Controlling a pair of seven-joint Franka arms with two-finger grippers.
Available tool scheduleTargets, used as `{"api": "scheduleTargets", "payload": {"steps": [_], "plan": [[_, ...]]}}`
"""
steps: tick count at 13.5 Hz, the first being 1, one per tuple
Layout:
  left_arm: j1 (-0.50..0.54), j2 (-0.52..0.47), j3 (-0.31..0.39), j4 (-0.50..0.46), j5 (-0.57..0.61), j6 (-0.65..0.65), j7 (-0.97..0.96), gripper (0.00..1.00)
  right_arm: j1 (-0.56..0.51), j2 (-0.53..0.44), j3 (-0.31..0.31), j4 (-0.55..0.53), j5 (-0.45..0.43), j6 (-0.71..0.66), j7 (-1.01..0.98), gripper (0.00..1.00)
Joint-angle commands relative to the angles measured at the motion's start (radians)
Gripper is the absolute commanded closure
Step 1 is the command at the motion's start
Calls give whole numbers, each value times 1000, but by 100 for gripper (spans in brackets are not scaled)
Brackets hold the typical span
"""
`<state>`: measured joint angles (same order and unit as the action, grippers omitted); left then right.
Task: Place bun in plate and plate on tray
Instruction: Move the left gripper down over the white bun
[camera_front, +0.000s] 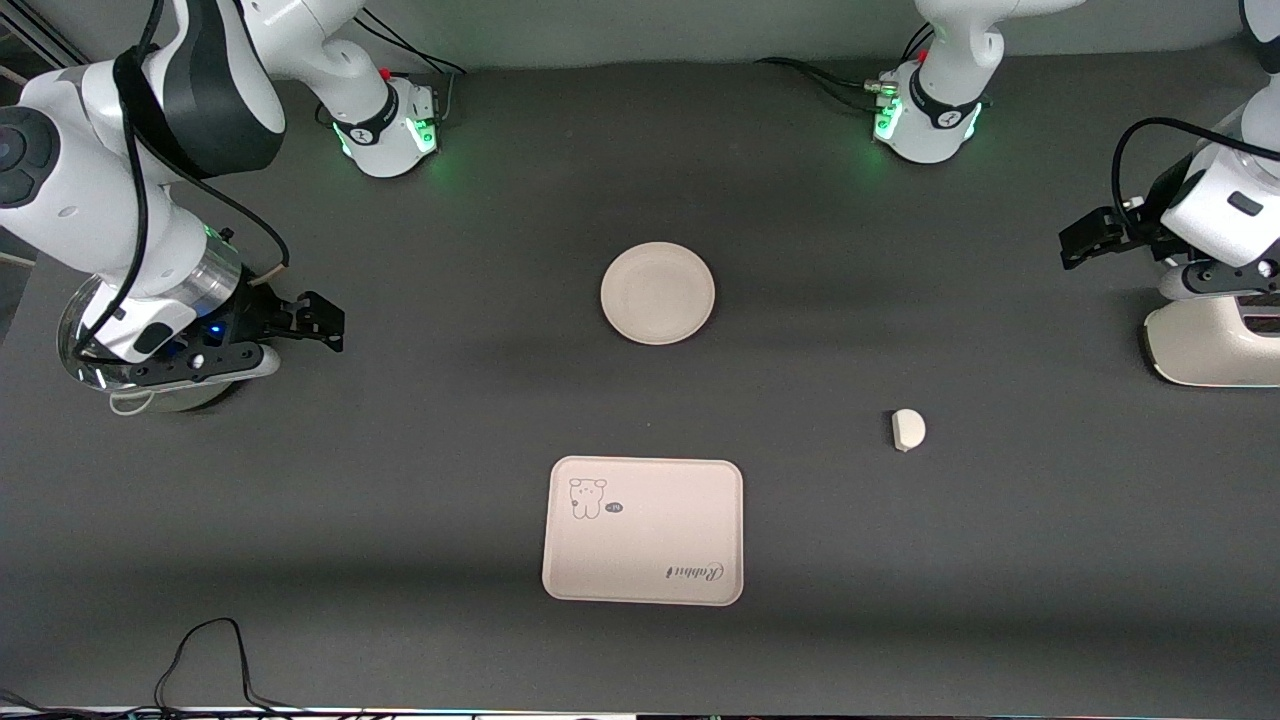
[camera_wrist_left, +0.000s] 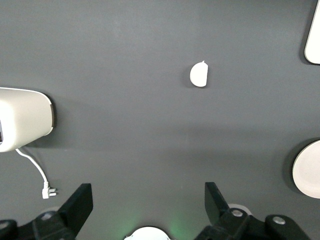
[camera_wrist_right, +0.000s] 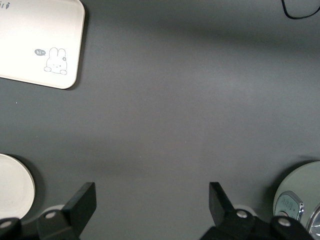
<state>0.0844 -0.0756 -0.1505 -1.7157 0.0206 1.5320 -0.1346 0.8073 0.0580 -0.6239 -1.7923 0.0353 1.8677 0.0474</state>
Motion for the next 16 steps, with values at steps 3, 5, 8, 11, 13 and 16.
{"api": "scheduleTargets", "payload": {"steps": [3,5,8,11,13,16], "plan": [[-15,-3,12,21,1,-38,-16,0,9,0,-8,8,8,4,9,0],[-12,-3,14,22,-1,-36,-13,0,9,-13,-10,16,8,-7,9,0],[-21,8,9,24,10,-36,-8,0,7,-49,-19,21,6,-28,8,0],[-40,98,3,123,12,-38,-17,0,9,-30,-14,33,6,-24,6,0],[-52,201,3,235,12,-53,-42,0,-31,-24,18,24,5,-24,5,0],[-110,319,5,294,19,-27,-103,0,-381,-14,376,24,5,-27,-1,0]]}}
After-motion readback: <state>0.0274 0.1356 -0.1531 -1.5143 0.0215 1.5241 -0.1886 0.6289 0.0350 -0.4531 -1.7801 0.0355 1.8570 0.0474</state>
